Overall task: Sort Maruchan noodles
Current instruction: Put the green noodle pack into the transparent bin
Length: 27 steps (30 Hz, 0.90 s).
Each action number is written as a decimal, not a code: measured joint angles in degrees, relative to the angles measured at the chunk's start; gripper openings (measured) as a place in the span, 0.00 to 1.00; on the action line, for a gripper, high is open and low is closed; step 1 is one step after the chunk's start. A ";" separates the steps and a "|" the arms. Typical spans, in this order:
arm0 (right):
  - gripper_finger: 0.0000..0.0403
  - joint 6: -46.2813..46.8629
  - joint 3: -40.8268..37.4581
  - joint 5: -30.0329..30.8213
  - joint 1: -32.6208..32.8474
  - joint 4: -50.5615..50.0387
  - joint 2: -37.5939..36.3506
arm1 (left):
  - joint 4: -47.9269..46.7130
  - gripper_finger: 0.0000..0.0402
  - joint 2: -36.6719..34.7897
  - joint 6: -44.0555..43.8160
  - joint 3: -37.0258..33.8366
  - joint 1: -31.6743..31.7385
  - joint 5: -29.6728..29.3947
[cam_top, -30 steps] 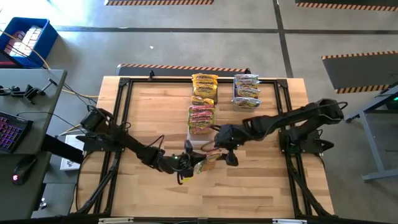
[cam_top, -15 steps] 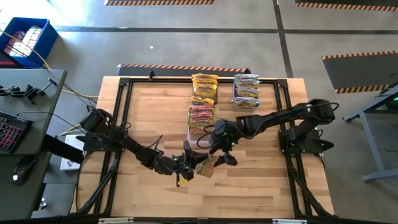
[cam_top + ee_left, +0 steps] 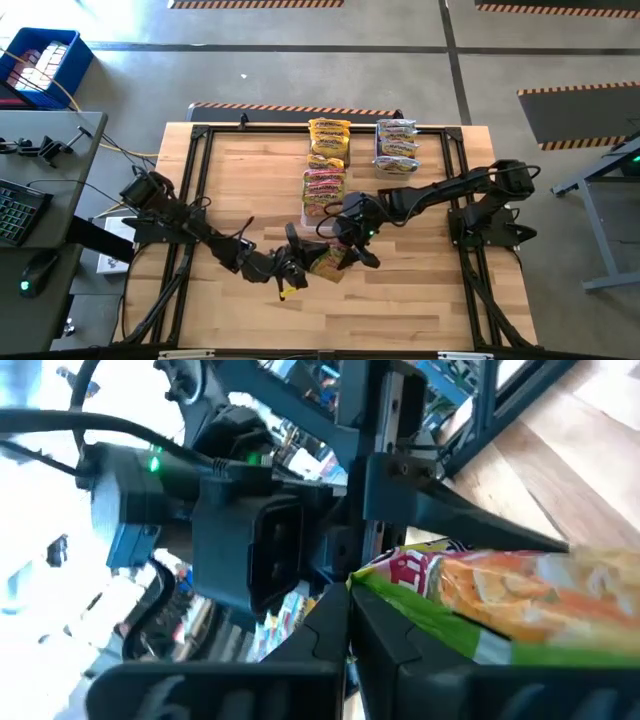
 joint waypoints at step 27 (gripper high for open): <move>0.22 -16.97 33.66 25.68 -8.64 -53.24 7.15 | -20.01 0.11 -37.98 -50.19 -25.15 10.17 19.02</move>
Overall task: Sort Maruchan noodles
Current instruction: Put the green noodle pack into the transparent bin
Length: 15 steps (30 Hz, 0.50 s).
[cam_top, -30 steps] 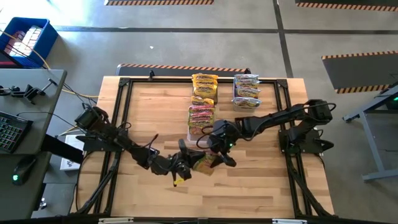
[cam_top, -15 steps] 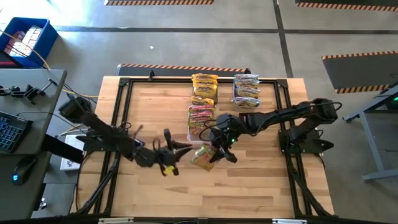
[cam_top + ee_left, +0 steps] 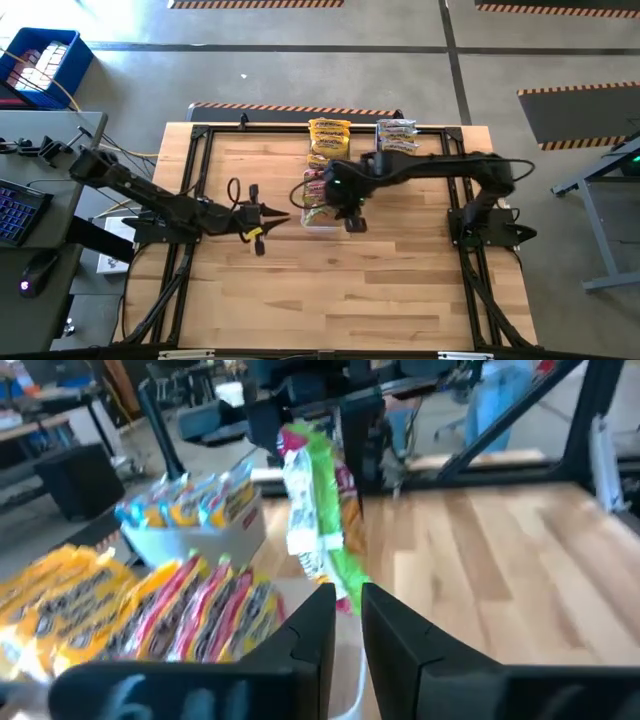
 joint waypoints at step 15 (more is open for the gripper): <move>0.22 -5.87 23.80 5.50 -2.38 -19.36 22.92 | -7.64 0.05 -0.27 -5.53 -0.53 6.81 4.00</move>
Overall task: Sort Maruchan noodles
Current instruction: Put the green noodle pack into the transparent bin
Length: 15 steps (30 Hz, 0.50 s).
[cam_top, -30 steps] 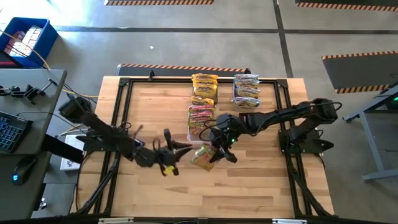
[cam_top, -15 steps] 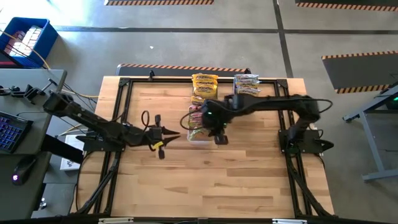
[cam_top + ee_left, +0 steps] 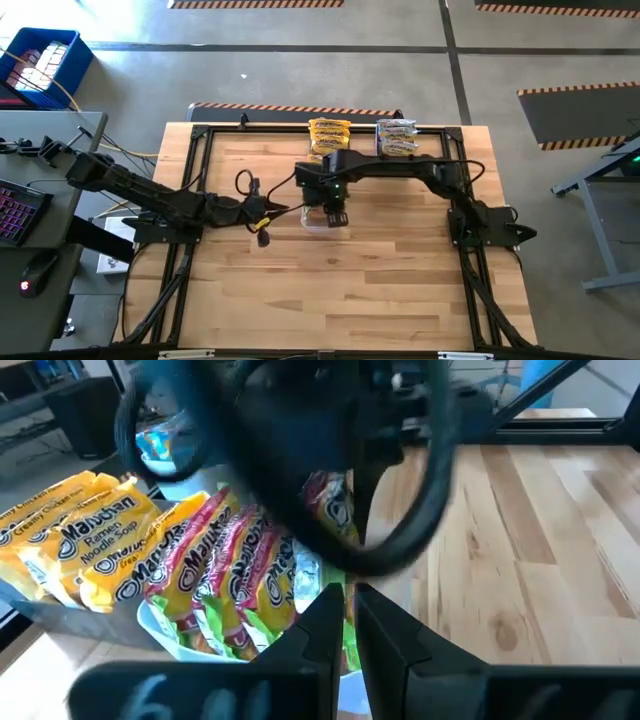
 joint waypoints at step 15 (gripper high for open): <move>0.49 -2.36 0.94 0.40 0.14 0.87 3.46 | -2.93 0.05 0.07 -3.63 0.00 0.13 -0.29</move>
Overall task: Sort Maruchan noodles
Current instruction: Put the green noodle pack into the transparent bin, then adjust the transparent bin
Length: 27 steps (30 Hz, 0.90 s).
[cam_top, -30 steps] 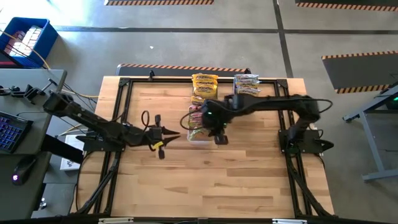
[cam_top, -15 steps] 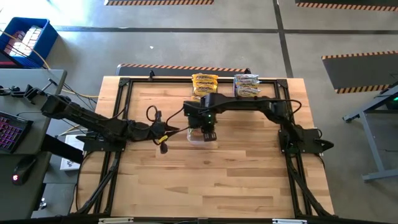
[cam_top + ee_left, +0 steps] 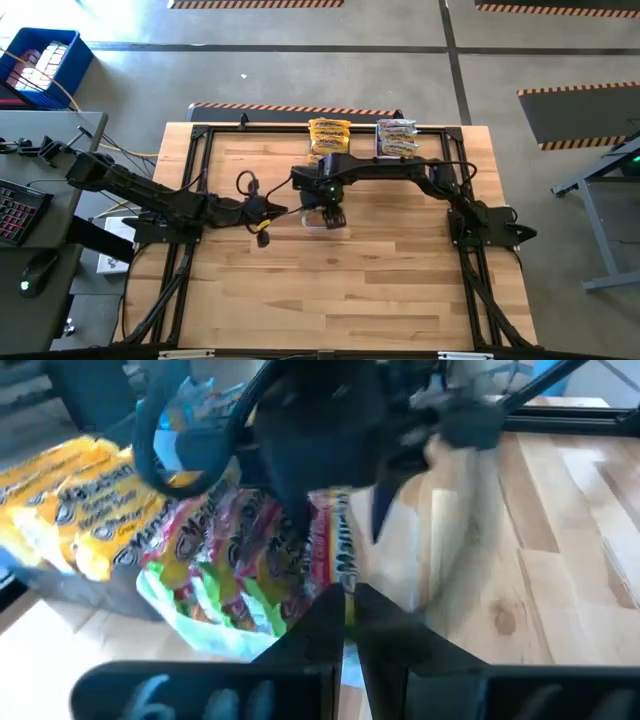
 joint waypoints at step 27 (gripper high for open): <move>0.01 9.10 -7.04 10.13 8.86 6.58 -2.19 | -1.29 0.05 -0.04 -1.86 -1.70 -3.15 -1.35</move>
